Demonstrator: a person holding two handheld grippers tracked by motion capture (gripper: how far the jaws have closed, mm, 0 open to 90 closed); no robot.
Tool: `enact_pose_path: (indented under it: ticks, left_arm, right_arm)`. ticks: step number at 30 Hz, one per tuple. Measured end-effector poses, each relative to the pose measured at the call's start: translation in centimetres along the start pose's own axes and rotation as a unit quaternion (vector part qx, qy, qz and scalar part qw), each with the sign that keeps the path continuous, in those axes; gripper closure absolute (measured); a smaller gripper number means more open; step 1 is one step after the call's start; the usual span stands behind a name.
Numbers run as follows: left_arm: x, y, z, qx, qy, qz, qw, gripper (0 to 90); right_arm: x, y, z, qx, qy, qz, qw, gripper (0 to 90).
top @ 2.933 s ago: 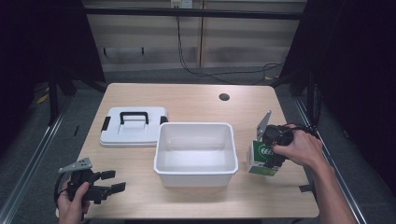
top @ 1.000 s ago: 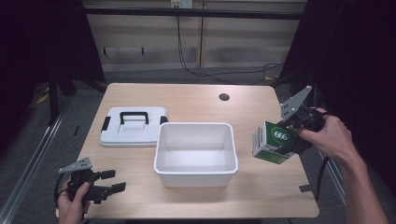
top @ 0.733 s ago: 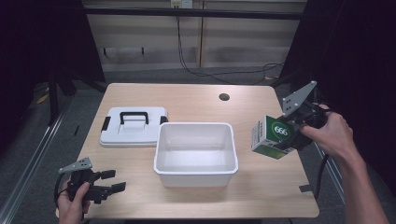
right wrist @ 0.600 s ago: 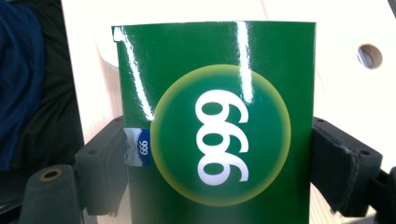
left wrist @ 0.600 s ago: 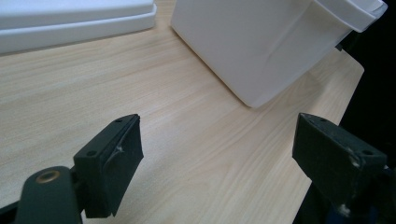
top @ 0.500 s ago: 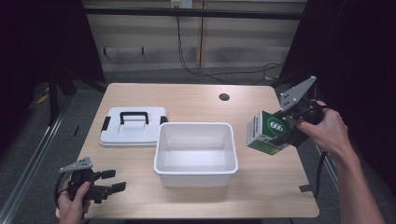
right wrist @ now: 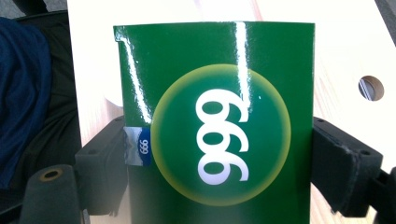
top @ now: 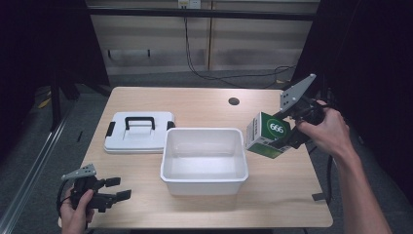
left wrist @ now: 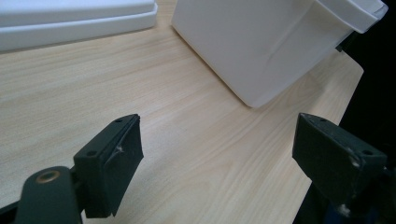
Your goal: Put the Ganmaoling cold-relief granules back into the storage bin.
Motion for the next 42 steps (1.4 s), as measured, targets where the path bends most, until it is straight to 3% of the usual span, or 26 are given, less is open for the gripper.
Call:
enact_pose_path:
  ticks: [13, 17, 29, 42]
  left_arm:
    - [-0.1, 0.0, 0.0, 0.002, -0.002, 0.005, 1.0000, 16.1]
    - [-0.1, 0.0, -0.1, 0.000, 0.001, 0.002, 1.0000, 16.1]
    - [-0.1, 0.0, 0.0, 0.000, -0.003, -0.001, 1.0000, 16.1]
    - [-0.1, 0.0, 0.0, 0.000, -0.005, 0.001, 1.0000, 16.1]
  right_arm:
    - [0.6, 2.6, 0.9, 0.019, 0.016, -0.016, 0.9996, 16.0]
    - [0.6, 3.5, 1.1, 0.010, 0.016, -0.024, 0.9995, 16.1]
    - [0.8, 5.7, 2.7, 0.019, 0.024, -0.038, 0.9988, 16.0]
    - [1.0, 7.5, 5.9, 0.063, 0.028, -0.058, 0.9959, 16.0]
Point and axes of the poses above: each handheld gripper's, and its own axes: z roughly forward along the jaws, y roughly out of its top, x roughly to its left, the point moved 4 cm from there along z, roughly forward along the jaws, and after that the axes turned 4 degrees about z, right-handed, at the moved point
